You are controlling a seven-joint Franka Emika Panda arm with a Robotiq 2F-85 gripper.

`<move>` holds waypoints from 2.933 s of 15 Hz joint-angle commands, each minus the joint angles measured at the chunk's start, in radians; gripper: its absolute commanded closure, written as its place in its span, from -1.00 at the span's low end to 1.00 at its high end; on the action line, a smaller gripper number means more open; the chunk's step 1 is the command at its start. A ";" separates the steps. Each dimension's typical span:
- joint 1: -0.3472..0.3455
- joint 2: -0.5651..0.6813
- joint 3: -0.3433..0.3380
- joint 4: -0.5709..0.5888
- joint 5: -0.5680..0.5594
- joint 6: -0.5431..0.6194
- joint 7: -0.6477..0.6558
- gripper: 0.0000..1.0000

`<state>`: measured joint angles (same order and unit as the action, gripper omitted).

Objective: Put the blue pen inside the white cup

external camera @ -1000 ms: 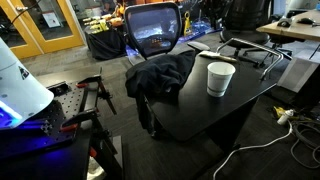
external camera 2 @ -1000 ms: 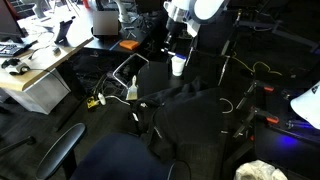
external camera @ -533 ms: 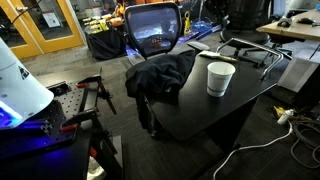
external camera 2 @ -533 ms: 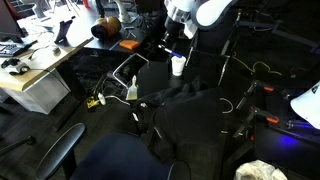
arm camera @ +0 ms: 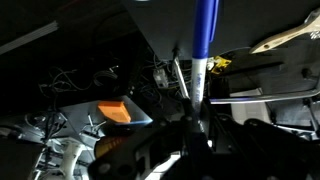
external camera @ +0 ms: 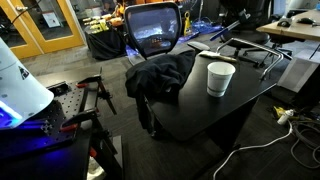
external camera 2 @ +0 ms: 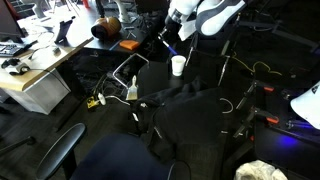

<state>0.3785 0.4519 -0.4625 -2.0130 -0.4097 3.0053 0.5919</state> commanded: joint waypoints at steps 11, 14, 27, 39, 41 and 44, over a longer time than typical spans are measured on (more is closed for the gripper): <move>0.662 0.377 -0.717 -0.036 0.107 0.020 0.556 0.94; 0.697 0.431 -0.732 -0.049 0.223 0.010 0.523 0.94; 0.759 0.581 -0.809 -0.039 0.409 -0.183 0.524 0.94; 0.686 0.629 -0.758 -0.009 0.404 -0.172 0.527 0.94; 0.675 0.642 -0.749 -0.006 0.404 -0.156 0.528 0.94; 0.655 0.649 -0.730 0.002 0.404 -0.125 0.519 0.94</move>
<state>1.0628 1.0818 -1.2069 -2.0323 -0.0156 2.8380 1.1224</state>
